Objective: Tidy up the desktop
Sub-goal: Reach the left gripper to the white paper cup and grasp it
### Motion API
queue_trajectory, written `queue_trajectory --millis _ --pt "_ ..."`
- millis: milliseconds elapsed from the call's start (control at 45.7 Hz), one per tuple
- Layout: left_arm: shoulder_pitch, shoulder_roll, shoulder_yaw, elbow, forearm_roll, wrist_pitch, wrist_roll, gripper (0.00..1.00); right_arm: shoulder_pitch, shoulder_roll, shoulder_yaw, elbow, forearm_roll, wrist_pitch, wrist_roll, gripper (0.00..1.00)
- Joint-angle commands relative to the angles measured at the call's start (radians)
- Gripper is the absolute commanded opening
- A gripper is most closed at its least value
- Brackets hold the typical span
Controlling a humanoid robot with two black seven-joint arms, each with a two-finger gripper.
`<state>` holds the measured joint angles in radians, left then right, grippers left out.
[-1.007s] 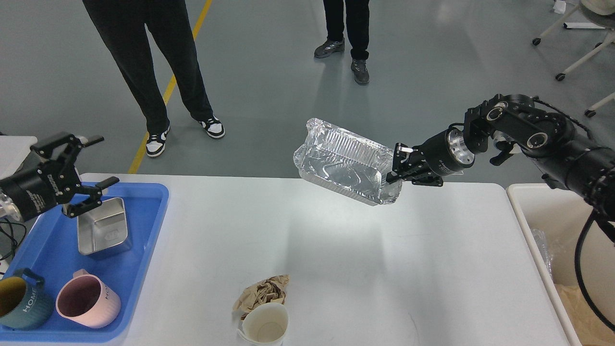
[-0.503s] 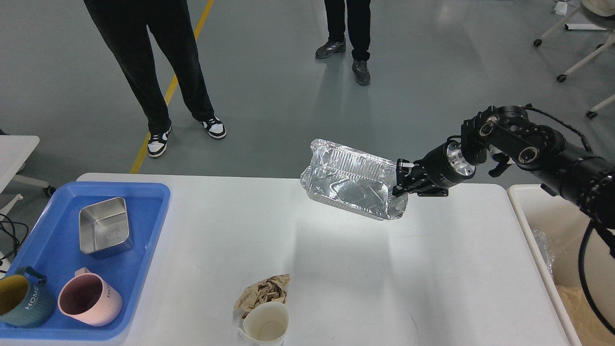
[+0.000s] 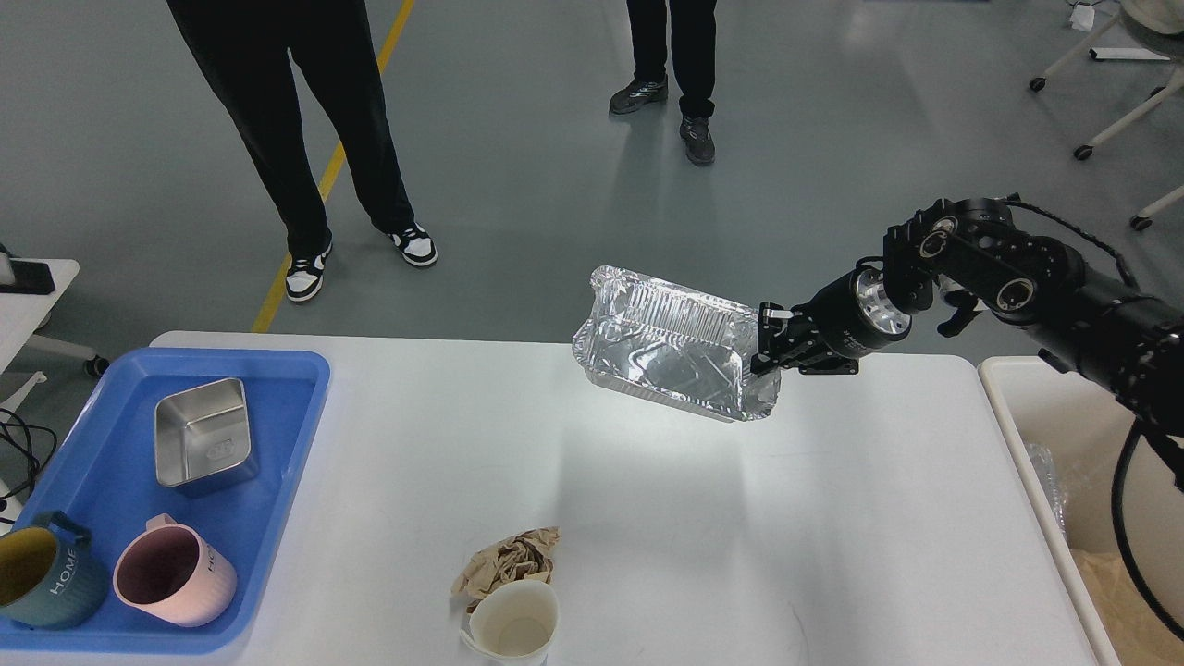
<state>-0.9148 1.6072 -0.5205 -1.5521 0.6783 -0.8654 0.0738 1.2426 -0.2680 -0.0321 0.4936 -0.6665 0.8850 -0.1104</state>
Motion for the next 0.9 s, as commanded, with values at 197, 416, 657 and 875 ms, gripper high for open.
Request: queue_trajectory --millis 197,416,657,875 --pt "0.011 -0.291 0.255 -0.194 0.13 0.334 0.124 0.94 -0.003 0.0 0.0 0.014 -0.004 0.0 0.0 0.0" --pt "0.068 -0.614 0.327 -0.207 0.271 0.376 0.237 0.94 0.001 0.004 0.0 0.014 -0.004 0.0 0.0 0.0" --pt "0.07 -0.77 0.329 -0.207 0.305 0.298 0.323 0.94 0.001 0.006 0.001 0.013 -0.004 0.0 0.0 0.0" --pt "0.074 -0.832 0.399 -0.198 0.388 0.293 0.339 0.93 -0.006 0.006 0.001 0.013 -0.004 0.0 0.0 0.0"
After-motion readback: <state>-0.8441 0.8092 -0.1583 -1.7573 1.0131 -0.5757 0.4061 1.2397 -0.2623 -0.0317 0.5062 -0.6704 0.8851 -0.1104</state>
